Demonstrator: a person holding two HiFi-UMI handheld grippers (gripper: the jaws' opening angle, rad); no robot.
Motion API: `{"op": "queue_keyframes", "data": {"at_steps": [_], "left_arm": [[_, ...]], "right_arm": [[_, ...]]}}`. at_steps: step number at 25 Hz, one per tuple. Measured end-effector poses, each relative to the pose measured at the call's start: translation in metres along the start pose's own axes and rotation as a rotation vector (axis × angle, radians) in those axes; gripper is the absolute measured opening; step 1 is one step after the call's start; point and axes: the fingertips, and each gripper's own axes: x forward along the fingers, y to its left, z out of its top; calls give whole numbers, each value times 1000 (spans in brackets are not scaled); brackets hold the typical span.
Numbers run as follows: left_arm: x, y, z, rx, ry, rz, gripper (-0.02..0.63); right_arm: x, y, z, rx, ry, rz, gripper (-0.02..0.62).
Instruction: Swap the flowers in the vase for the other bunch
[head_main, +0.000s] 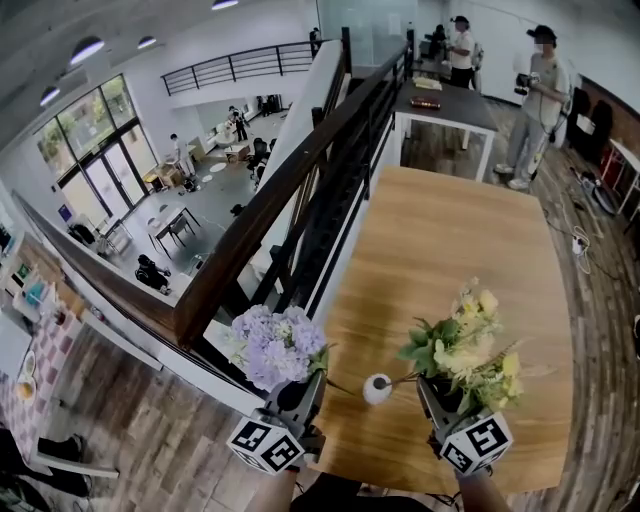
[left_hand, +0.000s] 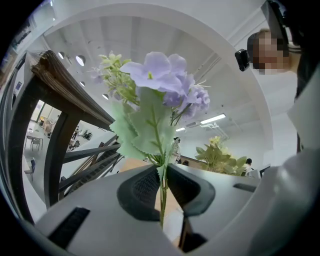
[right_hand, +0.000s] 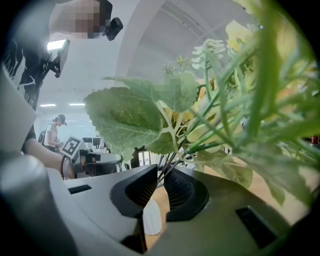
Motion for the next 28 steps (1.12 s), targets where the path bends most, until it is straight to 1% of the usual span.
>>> {"op": "queue_keyframes", "data": {"at_steps": [5,11,15,20,23,28], "left_arm": [[-3,0,-3,-5,7,-6,48],[1,-3,-11,-3,18,-12,48],[1,0,-14,-8,21,-4,48],[-7,7,-7,-12,10,10,48],[-7,8,-8,-5,4,20,48],[-8,6,-11,-17,7,38,48]], "right_arm": [[8,8,-9,5,15,7,58],[16,5,-14,-9,34,20,58],[21,5,-17,-9,48,23,58],[29,12,-22,-9,61,22,58],[30,9,-24,-16,67,21,58],[30,6,-28,-13,74,23,58]]}}
